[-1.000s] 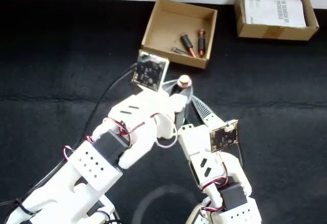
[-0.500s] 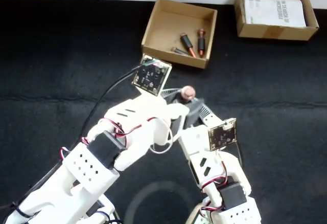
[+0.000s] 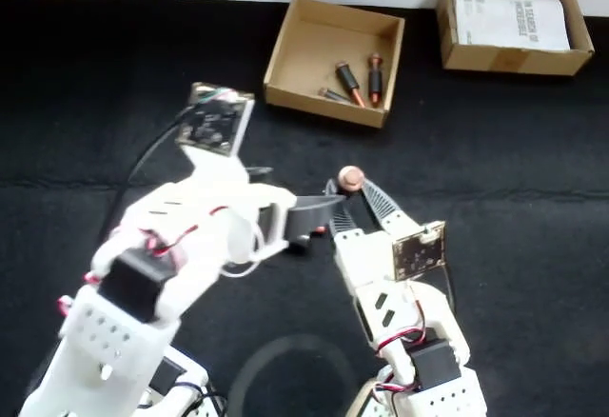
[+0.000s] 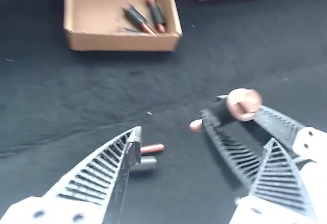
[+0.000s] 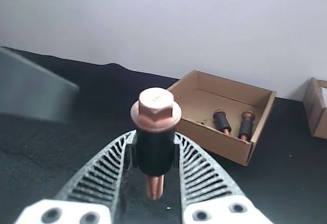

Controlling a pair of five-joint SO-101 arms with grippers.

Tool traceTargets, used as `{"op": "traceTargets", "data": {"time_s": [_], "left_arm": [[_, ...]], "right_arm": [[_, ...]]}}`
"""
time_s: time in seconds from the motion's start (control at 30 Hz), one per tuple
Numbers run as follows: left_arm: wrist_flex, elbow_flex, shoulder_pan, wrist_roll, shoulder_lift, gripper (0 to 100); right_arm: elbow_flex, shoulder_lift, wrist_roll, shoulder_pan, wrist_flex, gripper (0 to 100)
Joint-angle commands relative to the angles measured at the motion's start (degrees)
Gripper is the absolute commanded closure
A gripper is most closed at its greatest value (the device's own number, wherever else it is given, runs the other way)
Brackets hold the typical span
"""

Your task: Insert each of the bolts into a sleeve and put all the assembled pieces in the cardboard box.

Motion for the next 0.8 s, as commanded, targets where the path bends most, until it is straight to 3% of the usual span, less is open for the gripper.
{"op": "traceTargets", "data": {"time_s": [0.0, 0.17, 0.43, 0.7, 0.77], "left_arm": [[2.9, -2.3, -4.4, -1.0, -6.1, 64], [7.6, 0.8, -9.0, -1.0, -14.9, 64], [5.9, 16.4, -21.6, -0.7, -28.8, 66], [-5.4, 32.3, -29.8, -0.9, -44.4, 97], [-6.4, 35.4, -30.5, -1.0, -47.3, 99]], "right_arm": [[3.0, -0.5, 0.4, 4.5, -0.4, 99.2], [-5.8, -0.1, 0.6, 7.3, -0.4, 99.2], [-15.0, -0.1, 13.4, 7.2, -0.4, 99.2], [-16.6, 0.0, 17.8, 7.2, -0.4, 99.2], [-16.7, 0.0, 17.8, 7.2, -0.4, 99.2]]}}
